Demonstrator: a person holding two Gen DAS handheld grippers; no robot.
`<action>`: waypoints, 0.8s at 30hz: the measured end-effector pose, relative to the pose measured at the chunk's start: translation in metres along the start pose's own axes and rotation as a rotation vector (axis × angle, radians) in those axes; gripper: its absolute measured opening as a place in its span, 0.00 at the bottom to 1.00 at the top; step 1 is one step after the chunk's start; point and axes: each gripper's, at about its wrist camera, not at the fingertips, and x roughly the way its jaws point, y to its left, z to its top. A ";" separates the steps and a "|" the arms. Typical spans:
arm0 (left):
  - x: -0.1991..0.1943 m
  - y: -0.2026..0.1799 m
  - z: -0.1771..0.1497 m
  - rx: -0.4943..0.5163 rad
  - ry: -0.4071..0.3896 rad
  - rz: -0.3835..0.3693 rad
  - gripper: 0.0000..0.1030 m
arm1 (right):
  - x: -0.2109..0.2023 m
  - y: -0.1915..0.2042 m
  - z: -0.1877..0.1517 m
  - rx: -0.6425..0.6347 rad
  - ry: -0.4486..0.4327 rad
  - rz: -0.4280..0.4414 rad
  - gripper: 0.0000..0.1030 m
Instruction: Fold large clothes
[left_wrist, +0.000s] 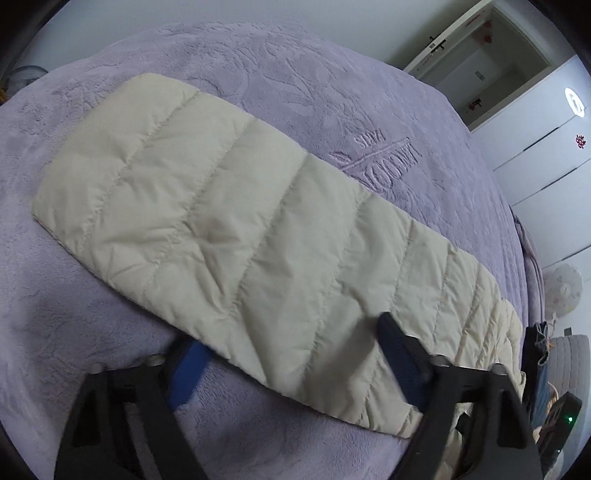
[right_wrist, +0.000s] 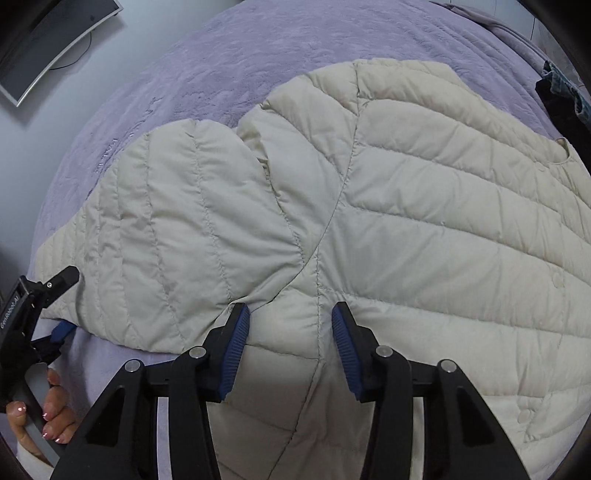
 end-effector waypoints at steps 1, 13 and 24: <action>0.001 0.003 0.003 -0.003 -0.001 0.007 0.37 | 0.002 0.000 -0.001 0.002 -0.002 -0.001 0.49; -0.071 -0.073 0.035 0.249 -0.127 -0.224 0.07 | 0.007 -0.004 -0.013 0.015 -0.025 0.010 0.49; -0.098 -0.227 -0.023 0.606 -0.053 -0.413 0.07 | 0.001 -0.029 -0.013 0.061 -0.011 0.133 0.49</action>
